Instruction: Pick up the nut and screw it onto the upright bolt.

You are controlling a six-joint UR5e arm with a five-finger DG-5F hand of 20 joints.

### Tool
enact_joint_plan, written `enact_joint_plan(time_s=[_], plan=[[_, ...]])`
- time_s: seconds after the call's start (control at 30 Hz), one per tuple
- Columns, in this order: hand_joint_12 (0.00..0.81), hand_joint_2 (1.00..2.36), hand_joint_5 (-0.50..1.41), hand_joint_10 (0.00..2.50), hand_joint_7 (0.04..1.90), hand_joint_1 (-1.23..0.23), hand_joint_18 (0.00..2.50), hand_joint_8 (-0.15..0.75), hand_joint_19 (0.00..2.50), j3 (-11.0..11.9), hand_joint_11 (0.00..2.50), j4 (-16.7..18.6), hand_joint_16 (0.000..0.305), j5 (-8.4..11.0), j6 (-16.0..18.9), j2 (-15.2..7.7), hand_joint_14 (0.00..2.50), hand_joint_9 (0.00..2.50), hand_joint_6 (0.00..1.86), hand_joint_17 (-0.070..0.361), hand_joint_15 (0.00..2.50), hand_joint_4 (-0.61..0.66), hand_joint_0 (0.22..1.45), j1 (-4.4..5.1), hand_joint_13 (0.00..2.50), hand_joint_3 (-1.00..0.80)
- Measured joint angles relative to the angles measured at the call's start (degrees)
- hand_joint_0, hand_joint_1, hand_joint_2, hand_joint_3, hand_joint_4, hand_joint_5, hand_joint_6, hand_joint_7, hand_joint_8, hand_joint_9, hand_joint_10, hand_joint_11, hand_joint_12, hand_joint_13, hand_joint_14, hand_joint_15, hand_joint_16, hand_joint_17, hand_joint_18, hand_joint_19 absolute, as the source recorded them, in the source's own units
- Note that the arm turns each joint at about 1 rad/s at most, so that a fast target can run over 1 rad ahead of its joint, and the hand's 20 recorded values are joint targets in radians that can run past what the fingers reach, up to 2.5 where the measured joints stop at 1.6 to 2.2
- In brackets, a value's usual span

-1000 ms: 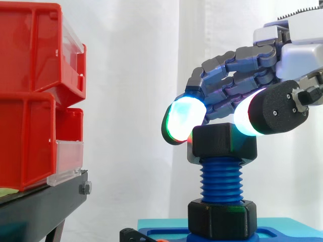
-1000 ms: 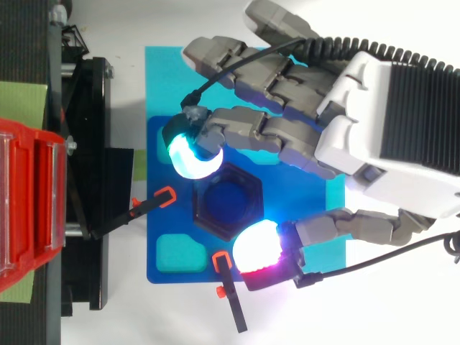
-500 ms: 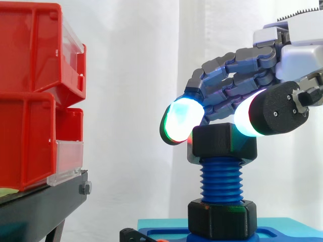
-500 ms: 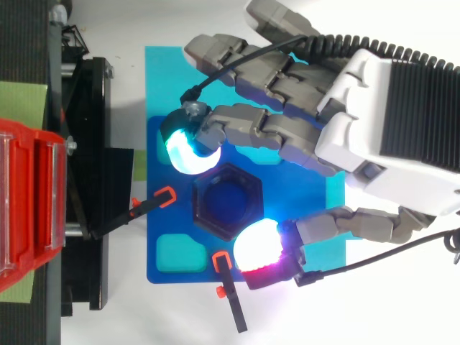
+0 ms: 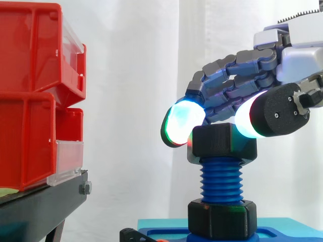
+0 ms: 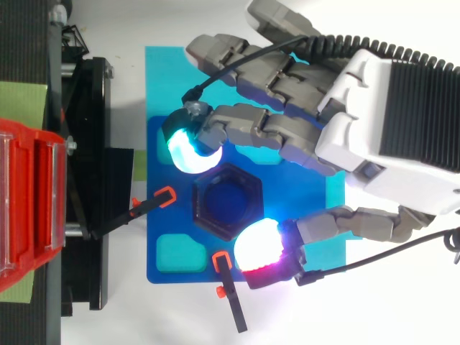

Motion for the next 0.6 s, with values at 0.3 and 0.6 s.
enact_joint_plan(time_s=[0.3, 0.6], plan=[[0.345, 1.00, -0.25, 0.00, 0.93, -0.77, 0.00, 0.223, 0.00, -1.83, 0.00, 2.17, 0.049, -0.04, -0.16, 0.00, 0.00, 0.00, 0.50, 0.109, 0.00, 0.19, 0.47, 0.01, 0.00, -0.50], [0.344, 1.00, -0.24, 0.00, 0.92, -0.72, 0.00, 0.229, 0.00, -1.88, 0.00, 3.25, 0.048, -0.05, -0.16, 0.00, 0.00, 0.00, 0.50, 0.109, 0.00, 0.20, 0.47, 0.01, 0.00, -0.50]])
